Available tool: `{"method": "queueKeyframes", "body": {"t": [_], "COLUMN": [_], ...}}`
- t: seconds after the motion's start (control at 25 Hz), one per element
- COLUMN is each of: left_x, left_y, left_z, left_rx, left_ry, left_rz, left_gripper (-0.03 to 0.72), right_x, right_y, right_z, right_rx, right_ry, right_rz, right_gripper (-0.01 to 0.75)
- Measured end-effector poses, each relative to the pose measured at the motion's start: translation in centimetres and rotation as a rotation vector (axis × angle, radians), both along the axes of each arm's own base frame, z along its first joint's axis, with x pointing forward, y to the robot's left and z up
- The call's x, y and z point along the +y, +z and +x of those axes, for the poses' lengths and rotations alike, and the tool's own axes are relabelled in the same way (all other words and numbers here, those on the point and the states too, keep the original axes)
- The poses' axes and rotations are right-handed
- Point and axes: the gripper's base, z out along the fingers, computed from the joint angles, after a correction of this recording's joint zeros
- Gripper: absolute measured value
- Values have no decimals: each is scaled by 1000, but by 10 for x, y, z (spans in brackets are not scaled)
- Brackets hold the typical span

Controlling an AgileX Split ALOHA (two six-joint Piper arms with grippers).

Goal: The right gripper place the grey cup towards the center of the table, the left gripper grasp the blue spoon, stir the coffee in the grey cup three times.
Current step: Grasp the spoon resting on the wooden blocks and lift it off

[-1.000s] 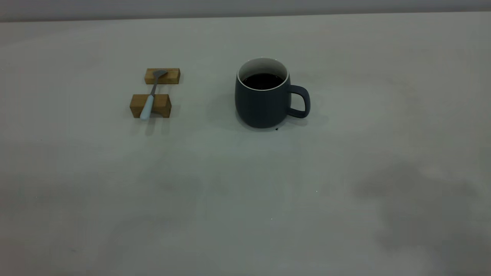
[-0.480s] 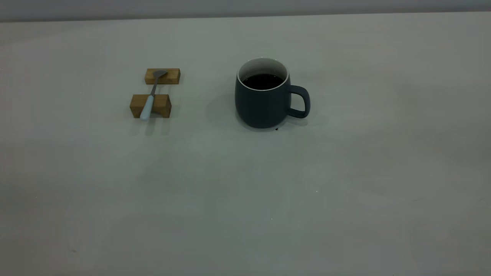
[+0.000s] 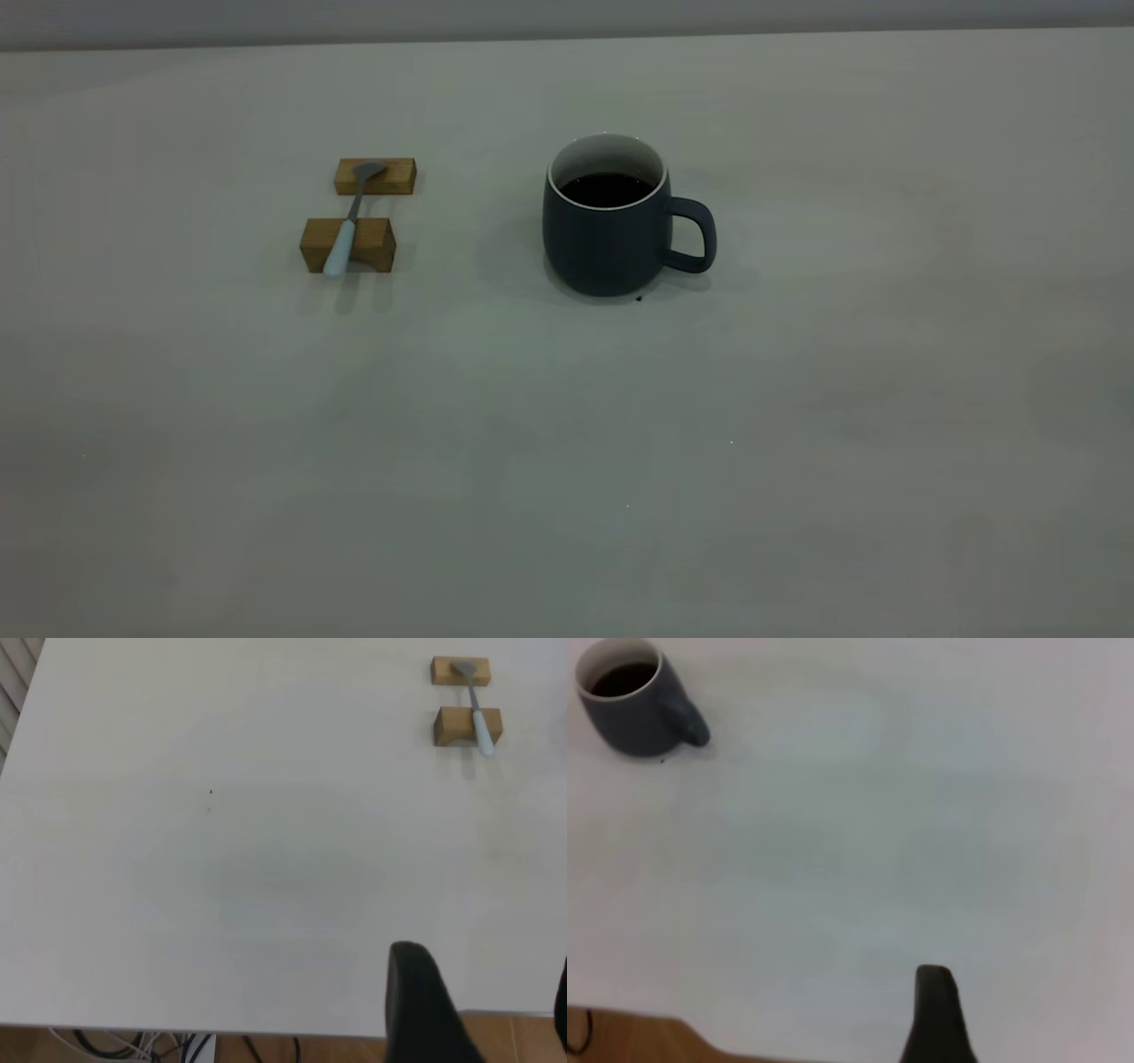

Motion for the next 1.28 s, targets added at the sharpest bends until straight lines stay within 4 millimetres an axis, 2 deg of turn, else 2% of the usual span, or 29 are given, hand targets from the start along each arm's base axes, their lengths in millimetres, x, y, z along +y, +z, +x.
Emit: {"method": "queueKeyframes", "body": {"t": [0.36,1.28], "left_x": [0,0], "left_y": [0,0], "left_z": [0,0], "left_rx": [0,0], "left_ry": [0,0], "left_rz": [0,1], "left_gripper": [440,440], "right_x": [-1,-1], "right_y": [-1,-1], "right_z": [-11,-11], "right_rx": [-74,-74], "right_ry": [-25,-26], "right_rz": [12,12], "right_gripper": [591,591]}}
